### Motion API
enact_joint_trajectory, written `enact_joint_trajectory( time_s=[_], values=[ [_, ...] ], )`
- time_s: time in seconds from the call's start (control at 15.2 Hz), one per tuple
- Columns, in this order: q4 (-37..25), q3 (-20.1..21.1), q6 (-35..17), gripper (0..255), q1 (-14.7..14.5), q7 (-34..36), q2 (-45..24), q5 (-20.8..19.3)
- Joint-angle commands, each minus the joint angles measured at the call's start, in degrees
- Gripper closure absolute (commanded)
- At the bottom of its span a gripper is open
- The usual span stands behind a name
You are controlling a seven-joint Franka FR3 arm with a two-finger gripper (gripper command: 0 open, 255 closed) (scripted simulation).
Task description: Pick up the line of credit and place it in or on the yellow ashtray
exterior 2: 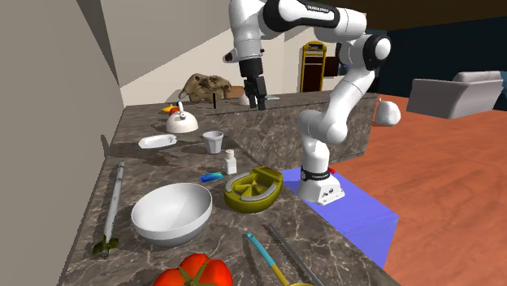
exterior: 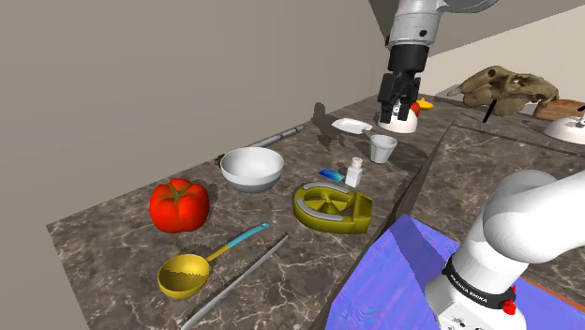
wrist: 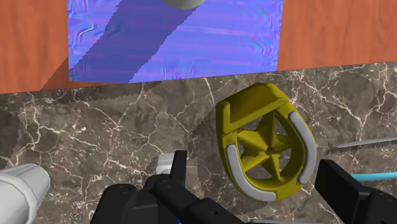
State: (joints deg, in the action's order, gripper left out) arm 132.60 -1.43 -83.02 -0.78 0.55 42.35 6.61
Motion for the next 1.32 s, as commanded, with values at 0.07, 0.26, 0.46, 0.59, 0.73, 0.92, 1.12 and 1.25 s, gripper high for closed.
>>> enact_joint_trajectory(
  time_s=[0.07, 0.26, 0.46, 0.59, 0.73, 0.92, 1.12, 1.25],
  values=[
    [1.0, -0.1, -1.9, 0, 0.0, -0.7, -1.0, -0.4],
    [3.6, -0.2, -7.5, 0, -0.1, -2.5, -4.3, -1.6],
    [5.4, -0.4, -13.1, 0, -0.1, -4.2, -8.3, -2.7],
    [6.3, -0.6, -16.9, 0, -0.1, -5.2, -11.4, -3.4],
    [6.9, -0.7, -20.7, 0, 0.0, -6.2, -14.7, -4.1],
    [7.1, -0.9, -26.2, 0, 0.0, -7.5, -20.2, -5.1],
    [6.6, -1.1, -31.5, 0, 0.1, -8.7, -26.1, -6.1],
    [5.8, -1.3, -34.8, 0, 0.2, -9.4, -30.2, -6.8]
  ],
)
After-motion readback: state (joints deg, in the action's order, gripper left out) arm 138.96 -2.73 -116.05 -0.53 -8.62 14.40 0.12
